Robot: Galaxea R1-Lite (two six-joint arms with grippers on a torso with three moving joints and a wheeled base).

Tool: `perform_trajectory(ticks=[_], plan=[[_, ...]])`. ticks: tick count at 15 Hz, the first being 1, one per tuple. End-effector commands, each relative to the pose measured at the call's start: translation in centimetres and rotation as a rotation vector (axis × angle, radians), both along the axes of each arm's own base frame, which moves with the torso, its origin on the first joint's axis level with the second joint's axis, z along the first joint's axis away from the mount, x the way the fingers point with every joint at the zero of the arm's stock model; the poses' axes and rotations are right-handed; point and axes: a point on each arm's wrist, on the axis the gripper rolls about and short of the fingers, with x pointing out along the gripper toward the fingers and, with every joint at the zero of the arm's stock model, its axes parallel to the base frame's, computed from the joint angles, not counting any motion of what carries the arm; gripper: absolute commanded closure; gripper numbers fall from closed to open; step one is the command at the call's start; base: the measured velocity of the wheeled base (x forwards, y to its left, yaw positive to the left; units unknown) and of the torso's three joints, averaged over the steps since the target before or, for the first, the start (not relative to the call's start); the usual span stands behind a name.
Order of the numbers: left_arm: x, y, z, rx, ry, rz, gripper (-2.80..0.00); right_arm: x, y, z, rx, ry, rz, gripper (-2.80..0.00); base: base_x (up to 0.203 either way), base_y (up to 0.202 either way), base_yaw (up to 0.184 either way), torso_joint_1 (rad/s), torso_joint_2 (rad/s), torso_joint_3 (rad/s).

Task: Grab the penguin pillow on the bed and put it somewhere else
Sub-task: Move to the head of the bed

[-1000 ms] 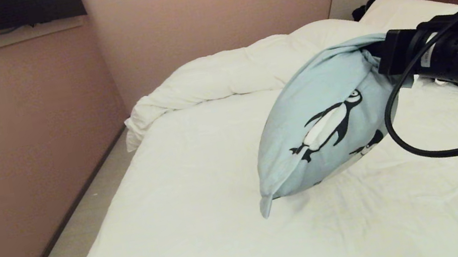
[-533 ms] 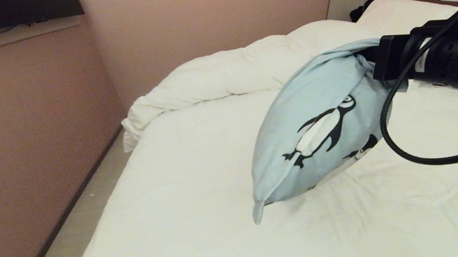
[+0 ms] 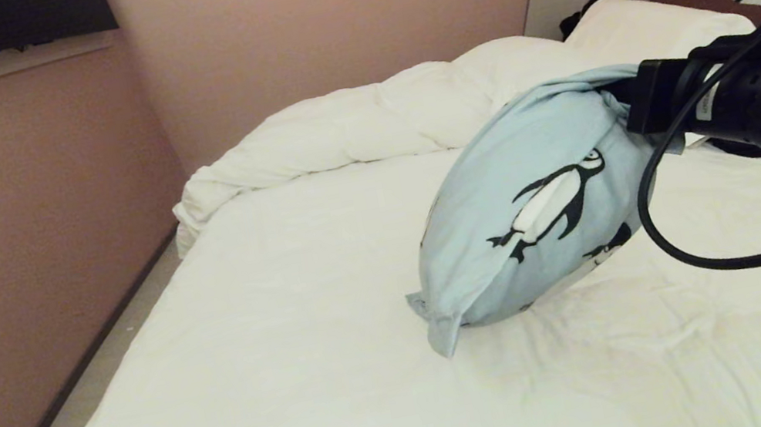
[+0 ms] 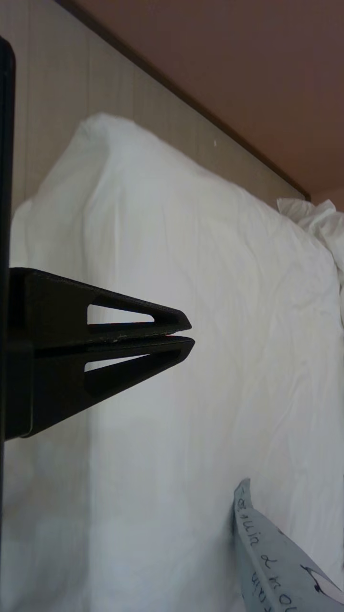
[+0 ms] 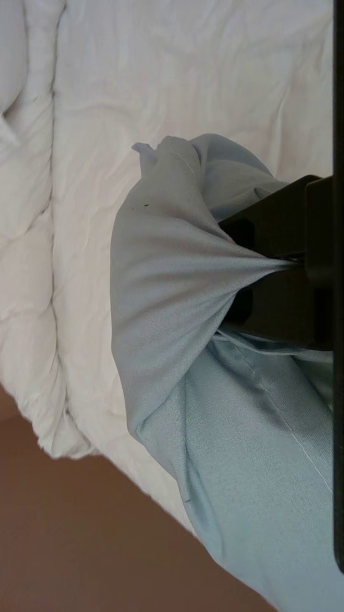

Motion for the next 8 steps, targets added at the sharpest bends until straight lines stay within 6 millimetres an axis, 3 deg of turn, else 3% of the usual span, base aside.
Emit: perform_trajectory(ticks=[1,8], plan=[[0.0,0.0,0.01,0.0,-0.001,0.0,0.0,0.11,-0.03,-0.02,0.001,0.0,-0.004,0.0,0.0,-0.196,-0.002,0.002,0.0,0.001],[0.0,0.0,0.01,-0.002,-0.001,0.0,0.0,0.02,-0.13,0.07,0.003,-0.003,-0.006,0.0,0.0,-0.195,0.001,0.003,0.0,0.003]])
